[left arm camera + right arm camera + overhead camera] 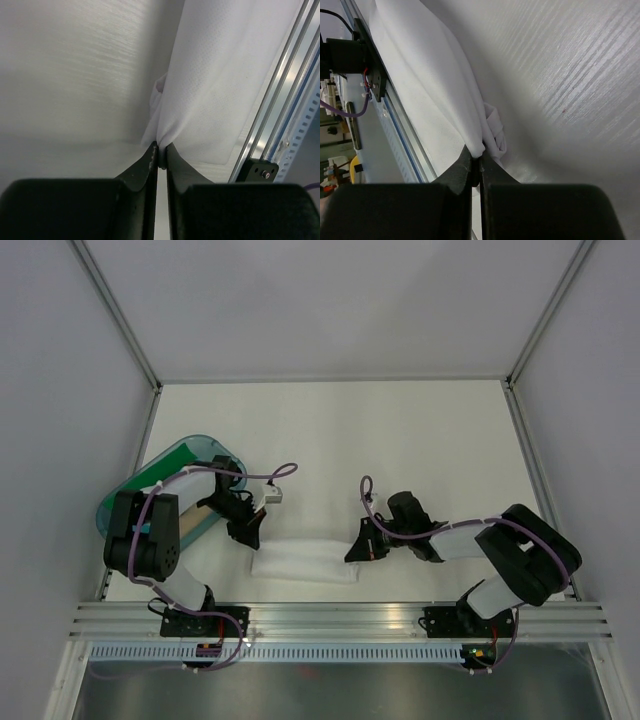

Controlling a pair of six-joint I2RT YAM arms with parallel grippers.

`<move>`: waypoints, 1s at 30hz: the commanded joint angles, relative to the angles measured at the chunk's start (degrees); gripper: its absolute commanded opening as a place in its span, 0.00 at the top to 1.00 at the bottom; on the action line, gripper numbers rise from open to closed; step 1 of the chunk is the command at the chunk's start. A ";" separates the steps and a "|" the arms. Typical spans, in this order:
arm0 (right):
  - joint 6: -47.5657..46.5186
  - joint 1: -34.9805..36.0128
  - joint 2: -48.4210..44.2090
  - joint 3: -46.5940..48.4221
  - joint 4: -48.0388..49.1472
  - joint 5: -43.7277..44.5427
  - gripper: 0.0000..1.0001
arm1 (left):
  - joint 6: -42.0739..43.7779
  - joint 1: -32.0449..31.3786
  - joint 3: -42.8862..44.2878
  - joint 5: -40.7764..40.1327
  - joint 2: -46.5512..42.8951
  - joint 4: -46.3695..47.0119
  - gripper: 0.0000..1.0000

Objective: Roll the t-shirts
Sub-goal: Roll the tshirt

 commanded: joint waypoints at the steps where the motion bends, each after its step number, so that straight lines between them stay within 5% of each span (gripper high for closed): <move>1: 0.36 -0.80 3.43 1.52 1.17 -1.13 0.99 | -4.71 0.91 2.93 -5.04 0.96 3.08 0.83; 10: -2.36 -0.98 5.45 6.62 -5.14 1.68 0.85 | -5.68 0.48 4.69 -8.55 -9.93 5.80 0.51; 20: -3.42 -1.33 6.77 11.02 -10.43 4.05 0.57 | -6.21 -16.02 4.79 -19.18 -19.16 8.00 0.30; 21: -3.33 -1.33 6.51 11.11 -10.78 4.66 0.56 | -6.73 -17.53 4.17 -19.54 -19.34 8.52 0.25; 22: -3.24 -1.42 5.90 11.20 -11.48 5.19 0.54 | -7.78 -19.02 3.47 -19.98 -19.25 10.01 0.01; 30: -3.33 -2.21 3.35 12.86 -13.94 9.50 0.51 | -16.14 -35.28 1.18 -30.42 -15.92 19.24 0.00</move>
